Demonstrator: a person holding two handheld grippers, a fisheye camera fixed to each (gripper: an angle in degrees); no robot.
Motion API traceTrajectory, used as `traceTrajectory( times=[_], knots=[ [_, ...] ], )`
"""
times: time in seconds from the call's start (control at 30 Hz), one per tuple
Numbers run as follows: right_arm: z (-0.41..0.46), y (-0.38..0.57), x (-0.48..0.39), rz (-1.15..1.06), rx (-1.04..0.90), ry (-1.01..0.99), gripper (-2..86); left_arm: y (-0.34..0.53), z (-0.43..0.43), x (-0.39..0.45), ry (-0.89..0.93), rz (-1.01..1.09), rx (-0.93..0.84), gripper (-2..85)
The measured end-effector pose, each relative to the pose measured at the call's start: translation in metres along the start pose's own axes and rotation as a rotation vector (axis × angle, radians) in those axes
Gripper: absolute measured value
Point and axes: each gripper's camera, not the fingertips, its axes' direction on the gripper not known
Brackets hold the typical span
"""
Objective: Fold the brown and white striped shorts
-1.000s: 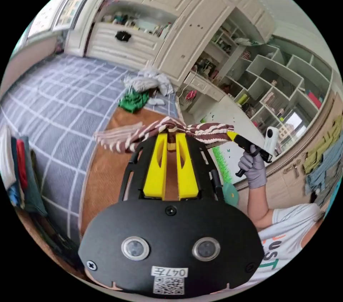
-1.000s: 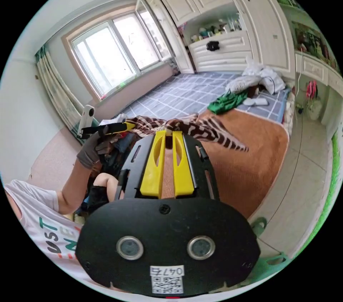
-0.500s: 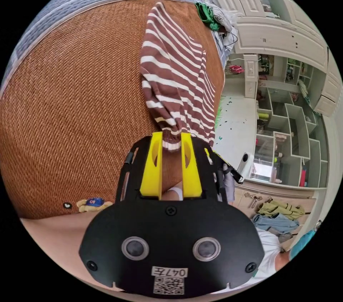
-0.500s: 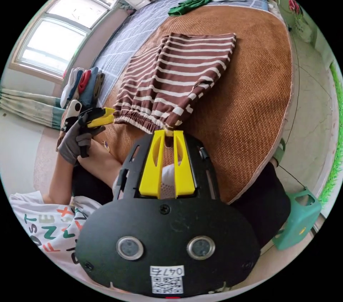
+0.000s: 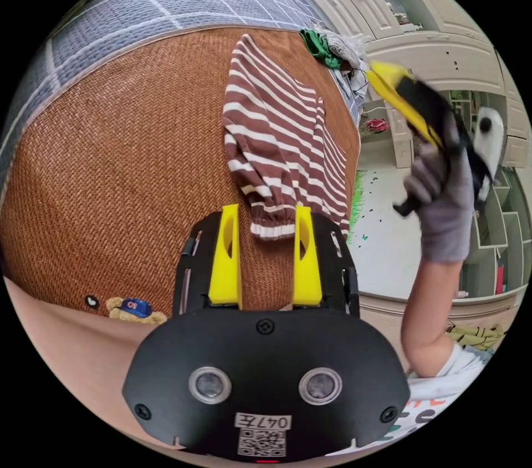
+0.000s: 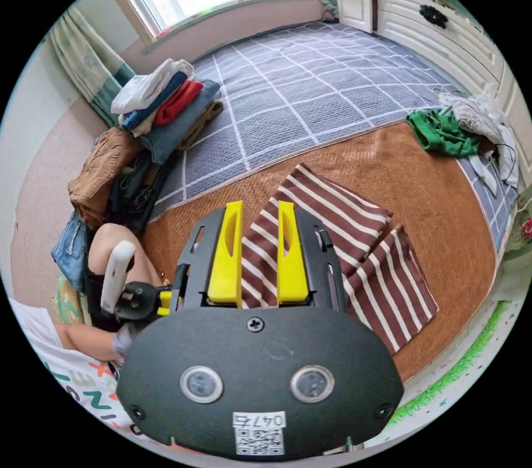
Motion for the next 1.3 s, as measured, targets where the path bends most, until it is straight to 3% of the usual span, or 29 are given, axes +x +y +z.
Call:
traceTrajectory(
  times=[0.17, 0.3, 0.43, 0.5, 0.57, 0.77, 0.93, 1.13, 1.3],
  knots=[
    [0.114, -0.049, -0.015, -0.016, -0.197, 0.150, 4.2, 0.010, -0.001, 0.031, 0.029, 0.023, 0.002, 8.6],
    [0.132, -0.048, -0.015, -0.017, -0.241, 0.197, 0.3, 0.020, -0.011, 0.065, 0.067, 0.035, 0.017, 5.2],
    [0.052, -0.024, 0.027, 0.079, -0.022, 0.018, -0.5, 0.031, -0.039, 0.141, -0.056, 0.211, 0.057, 4.8],
    [0.004, 0.005, 0.060, 0.129, 0.081, -0.047, -0.5, 0.047, -0.056, 0.238, -0.261, 0.459, 0.098, 4.9],
    [-0.053, 0.061, 0.112, 0.204, 0.194, -0.117, -0.7, 0.062, -0.052, 0.306, -0.321, 0.600, 0.103, 4.9],
    [-0.087, 0.231, 0.224, 0.462, 0.265, -0.157, -1.1, 0.112, 0.056, 0.447, -0.486, 0.880, -0.065, 5.4],
    [-0.022, 0.317, 0.264, 0.637, 0.158, -0.156, 0.3, 0.135, 0.129, 0.458, -0.473, 0.894, -0.223, 7.8],
    [-0.055, 0.357, 0.233, 0.615, 0.312, -0.062, 5.6, 0.125, 0.050, 0.444, -0.242, 0.794, -0.138, 12.4],
    [-0.045, 0.374, 0.198, 0.572, 0.214, -0.039, 7.9, 0.044, -0.004, 0.342, -0.147, 0.525, -0.016, 10.6]
  ],
)
